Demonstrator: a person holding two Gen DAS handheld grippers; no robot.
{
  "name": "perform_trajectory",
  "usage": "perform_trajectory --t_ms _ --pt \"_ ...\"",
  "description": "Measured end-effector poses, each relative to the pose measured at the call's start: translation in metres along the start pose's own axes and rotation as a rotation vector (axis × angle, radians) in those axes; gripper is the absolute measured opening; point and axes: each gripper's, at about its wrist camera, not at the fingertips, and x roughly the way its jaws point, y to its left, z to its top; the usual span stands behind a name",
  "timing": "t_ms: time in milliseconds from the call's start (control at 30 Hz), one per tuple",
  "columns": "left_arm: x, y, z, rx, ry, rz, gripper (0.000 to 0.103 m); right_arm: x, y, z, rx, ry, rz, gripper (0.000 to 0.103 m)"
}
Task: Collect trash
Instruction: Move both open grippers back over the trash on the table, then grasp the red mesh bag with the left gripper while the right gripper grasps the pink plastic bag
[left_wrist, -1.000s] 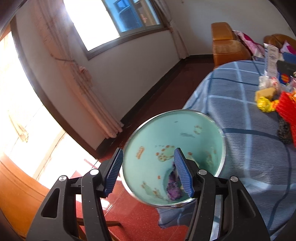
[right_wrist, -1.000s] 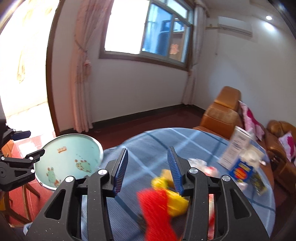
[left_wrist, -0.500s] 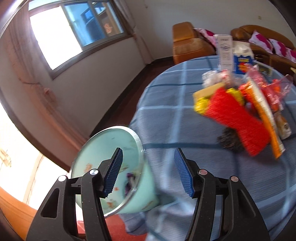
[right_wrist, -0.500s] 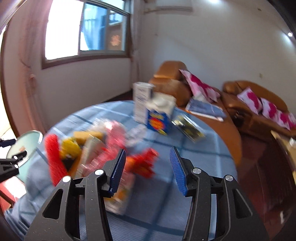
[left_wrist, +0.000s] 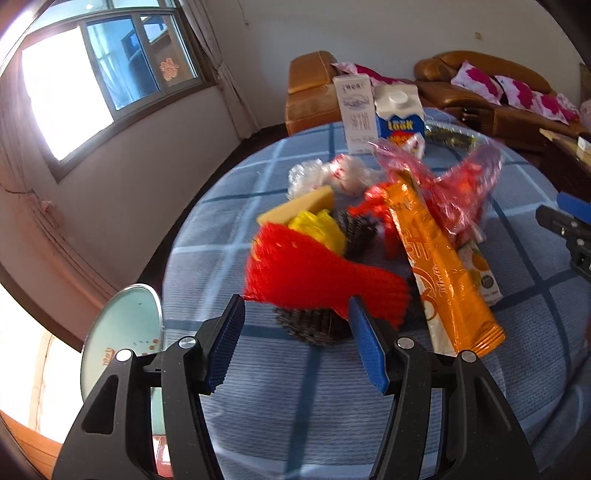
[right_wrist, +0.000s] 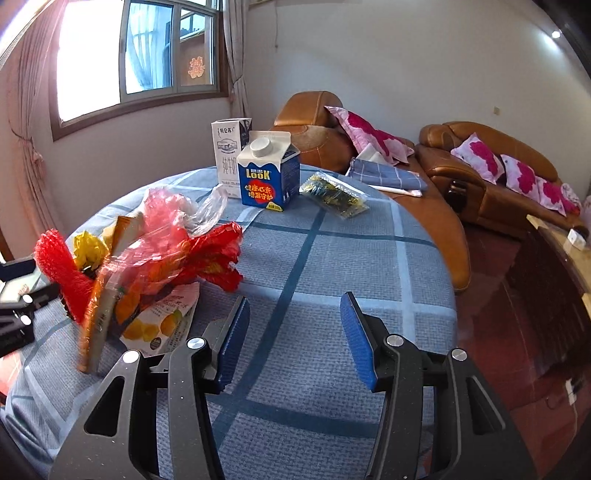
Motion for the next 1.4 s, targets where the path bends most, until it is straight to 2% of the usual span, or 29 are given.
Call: perform_trajectory --t_ms 133,300,367,500,633,700,733,800,1000,1133,1400 --pt "0.005 0.000 -0.002 -0.010 0.015 -0.015 0.058 0.002 -0.001 -0.002 0.004 0.001 0.001 0.053" --pt "-0.013 0.021 0.003 -0.035 -0.033 -0.002 0.058 0.006 -0.012 -0.002 0.033 0.001 -0.015 0.054" --pt "-0.014 0.028 0.008 -0.039 -0.040 0.001 0.058 0.007 -0.012 -0.003 0.035 0.000 -0.019 0.060" --pt "-0.007 0.030 0.018 -0.018 -0.046 0.003 0.058 0.009 -0.009 -0.005 0.023 0.000 -0.011 0.060" --pt "0.015 0.023 0.016 0.008 0.012 -0.044 0.056 0.007 -0.007 -0.004 0.017 -0.006 -0.007 0.061" --pt "0.018 0.023 0.011 0.008 0.019 -0.071 0.040 0.006 -0.008 -0.004 0.018 -0.008 -0.007 0.061" --pt "0.016 0.024 0.009 0.011 0.014 -0.082 0.036 0.007 -0.008 -0.004 0.020 -0.008 -0.006 0.061" --pt "0.013 0.023 0.008 0.022 0.010 -0.103 0.009 0.008 -0.008 -0.005 0.019 -0.003 -0.003 0.061" --pt "0.002 0.031 0.007 0.006 -0.015 -0.124 0.008 0.011 -0.001 -0.006 0.003 0.007 0.006 0.061" --pt "-0.019 0.043 0.015 -0.021 -0.068 -0.125 0.007 0.008 -0.001 -0.003 0.008 -0.003 0.001 0.061" --pt "-0.049 0.075 0.019 -0.080 -0.141 -0.073 0.007 0.005 0.005 0.013 0.017 -0.034 0.011 0.061"
